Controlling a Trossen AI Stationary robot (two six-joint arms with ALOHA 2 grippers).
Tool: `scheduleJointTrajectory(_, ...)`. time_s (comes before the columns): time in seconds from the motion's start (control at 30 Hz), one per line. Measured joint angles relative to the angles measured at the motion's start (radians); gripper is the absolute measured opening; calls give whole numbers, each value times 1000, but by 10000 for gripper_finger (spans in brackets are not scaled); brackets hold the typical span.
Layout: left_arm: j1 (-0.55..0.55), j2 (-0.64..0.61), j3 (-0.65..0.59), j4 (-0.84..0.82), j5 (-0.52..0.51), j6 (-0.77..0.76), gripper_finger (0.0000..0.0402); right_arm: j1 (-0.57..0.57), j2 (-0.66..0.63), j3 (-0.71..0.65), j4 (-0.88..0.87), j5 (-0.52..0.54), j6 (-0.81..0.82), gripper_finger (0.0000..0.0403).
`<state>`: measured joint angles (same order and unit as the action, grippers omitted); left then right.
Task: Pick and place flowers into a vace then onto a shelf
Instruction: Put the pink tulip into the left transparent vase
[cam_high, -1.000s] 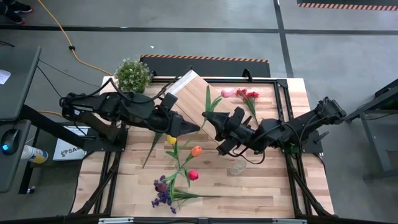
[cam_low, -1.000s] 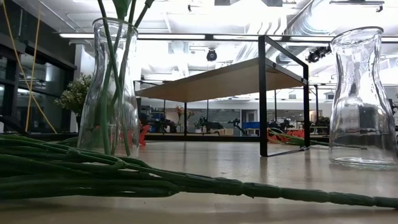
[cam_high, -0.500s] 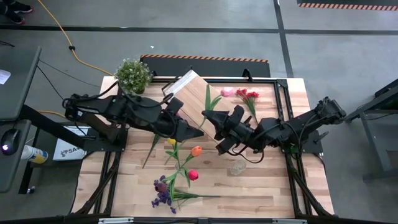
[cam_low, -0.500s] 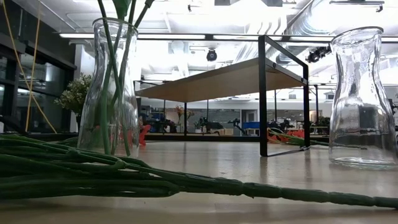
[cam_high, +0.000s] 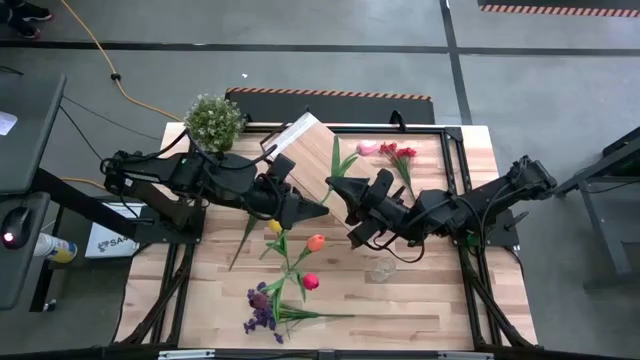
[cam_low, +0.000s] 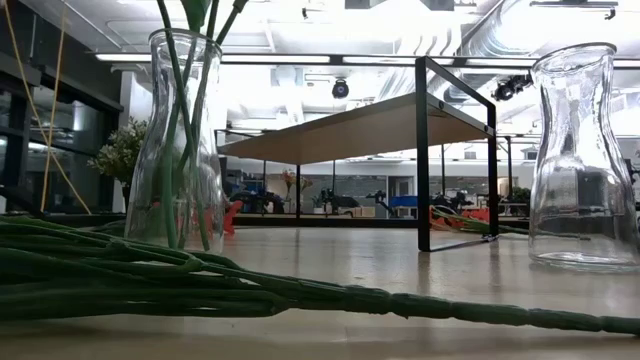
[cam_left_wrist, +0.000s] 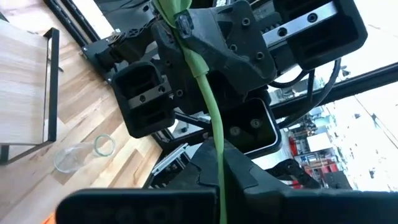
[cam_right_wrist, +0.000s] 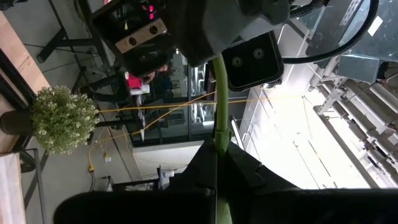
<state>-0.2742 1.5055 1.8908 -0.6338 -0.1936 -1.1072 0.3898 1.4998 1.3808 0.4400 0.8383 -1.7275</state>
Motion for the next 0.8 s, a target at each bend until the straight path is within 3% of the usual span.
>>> scheduleJointTrajectory(0.5,0,0,0,-21,-25,34,27,58,0,0,-43,2,38,71)
scheduleJointTrajectory(0.8,0,0,0,-33,-88,103,27,122,0,0,-86,217,143,103)
